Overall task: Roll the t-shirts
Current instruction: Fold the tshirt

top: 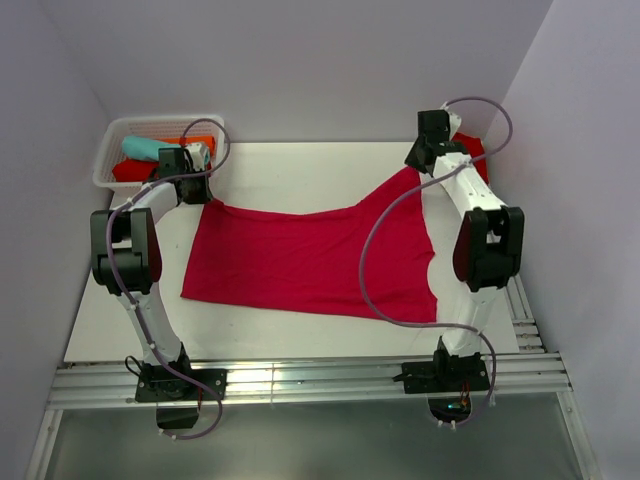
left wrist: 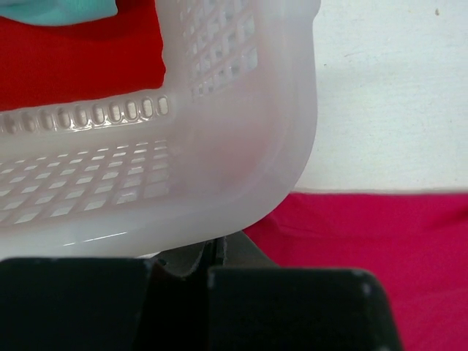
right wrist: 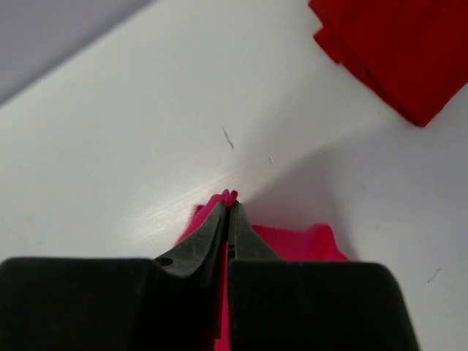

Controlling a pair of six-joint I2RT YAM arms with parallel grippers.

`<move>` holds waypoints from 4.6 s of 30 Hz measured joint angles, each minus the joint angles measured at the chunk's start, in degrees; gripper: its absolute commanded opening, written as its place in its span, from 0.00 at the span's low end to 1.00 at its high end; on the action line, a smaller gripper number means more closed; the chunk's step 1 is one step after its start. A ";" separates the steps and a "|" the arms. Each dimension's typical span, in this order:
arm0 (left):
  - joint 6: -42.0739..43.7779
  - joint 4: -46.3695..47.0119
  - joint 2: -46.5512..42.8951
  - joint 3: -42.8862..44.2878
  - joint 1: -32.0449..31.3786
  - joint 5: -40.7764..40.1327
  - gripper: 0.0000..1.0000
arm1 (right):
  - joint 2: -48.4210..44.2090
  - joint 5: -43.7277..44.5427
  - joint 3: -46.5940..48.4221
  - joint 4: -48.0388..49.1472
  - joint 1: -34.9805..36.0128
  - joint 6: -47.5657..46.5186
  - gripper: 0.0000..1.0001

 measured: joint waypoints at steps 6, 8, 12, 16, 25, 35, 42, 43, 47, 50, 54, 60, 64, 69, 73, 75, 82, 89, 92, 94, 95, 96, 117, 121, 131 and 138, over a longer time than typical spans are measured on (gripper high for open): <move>0.48 -1.66 0.00 1.33 0.50 1.57 0.00 | -8.79 0.44 -5.62 3.43 0.00 -0.09 0.00; 0.55 -1.99 0.00 1.49 0.57 1.90 0.00 | -10.91 0.42 -8.55 4.02 0.00 0.13 0.00; 2.10 -2.60 0.00 1.60 0.76 2.49 0.00 | -14.05 0.17 -14.75 4.00 0.00 0.98 0.00; 3.32 -3.58 0.00 1.68 1.03 3.06 0.00 | -18.10 0.15 -21.62 4.04 0.04 1.88 0.00; 5.31 -5.44 -0.09 1.68 1.55 4.44 0.00 | -31.43 0.33 -31.78 3.76 0.57 4.63 0.00; 8.02 -9.99 -2.67 1.42 3.04 7.78 0.00 | -43.08 0.46 -41.09 1.55 1.14 7.80 0.00; 10.54 -13.84 -5.62 0.81 4.63 10.16 0.00 | -48.06 0.48 -48.02 -0.74 1.29 10.03 0.00; 10.93 -14.27 -5.95 0.63 4.81 10.47 0.00 | -48.76 0.55 -48.65 -1.18 1.29 10.21 0.00; 12.52 -16.85 -6.75 0.37 5.51 11.80 0.00 | -51.56 0.81 -50.71 -2.27 1.29 11.15 0.00; 13.75 -18.53 -6.80 0.35 6.05 12.59 0.00 | -53.75 0.83 -51.93 -3.08 1.29 11.67 0.00; 15.21 -20.46 -7.10 -0.28 6.93 13.73 0.00 | -56.48 1.01 -52.92 -4.55 1.29 12.17 0.00; 16.87 -22.88 -8.24 -1.11 8.24 14.86 0.00 | -59.65 1.73 -53.44 -6.43 1.29 12.96 0.00; 17.92 -24.11 -8.98 -1.36 8.94 15.32 0.00 | -60.81 1.90 -54.03 -7.78 1.29 13.27 0.00; 19.45 -25.66 -9.07 -1.57 9.68 16.02 0.00 | -62.40 2.23 -55.04 -9.70 1.29 13.99 0.00; 20.50 -26.51 -9.16 -2.47 10.16 16.31 0.00 | -63.47 2.32 -55.52 -10.84 1.29 14.64 0.00; 20.98 -26.80 -9.29 -3.19 10.34 16.33 0.00 | -64.04 2.32 -55.65 -11.52 1.29 14.78 0.00; 22.08 -27.50 -9.75 -4.98 11.04 16.37 0.00 | -65.44 2.25 -56.94 -11.80 1.29 15.52 0.00; 22.84 -27.58 -9.84 -6.38 11.21 16.37 0.00 | -67.17 1.57 -60.83 -12.17 1.29 16.20 0.00; 22.86 -27.56 -9.84 -6.97 11.28 16.37 0.00 | -67.76 1.05 -61.48 -12.44 1.29 16.61 0.00; 22.86 -27.56 -9.84 -7.58 11.37 16.37 0.00 | -68.00 0.50 -61.68 -12.44 1.29 16.83 0.00; 22.86 -27.54 -9.84 -7.93 11.39 16.37 0.00 | -68.06 0.31 -61.83 -12.39 1.29 17.07 0.00; 22.86 -27.54 -9.86 -8.28 11.41 16.37 0.00 | -68.11 0.15 -62.05 -12.44 1.29 17.27 0.00; 24.39 -27.71 -12.00 -11.58 11.72 16.31 0.00 | -72.70 0.31 -63.04 -14.78 1.29 21.62 0.06; 24.61 -28.06 -12.00 -11.76 11.72 16.31 0.08 | -73.99 0.11 -64.87 -15.06 1.29 22.51 0.27; 25.75 -29.07 -12.26 -12.63 11.82 16.28 0.41 | -76.26 0.04 -64.96 -15.82 1.29 23.28 0.48; 25.88 -31.15 -13.44 -10.84 12.98 16.15 0.44 | -66.18 -2.93 -60.61 -12.04 1.33 20.28 0.46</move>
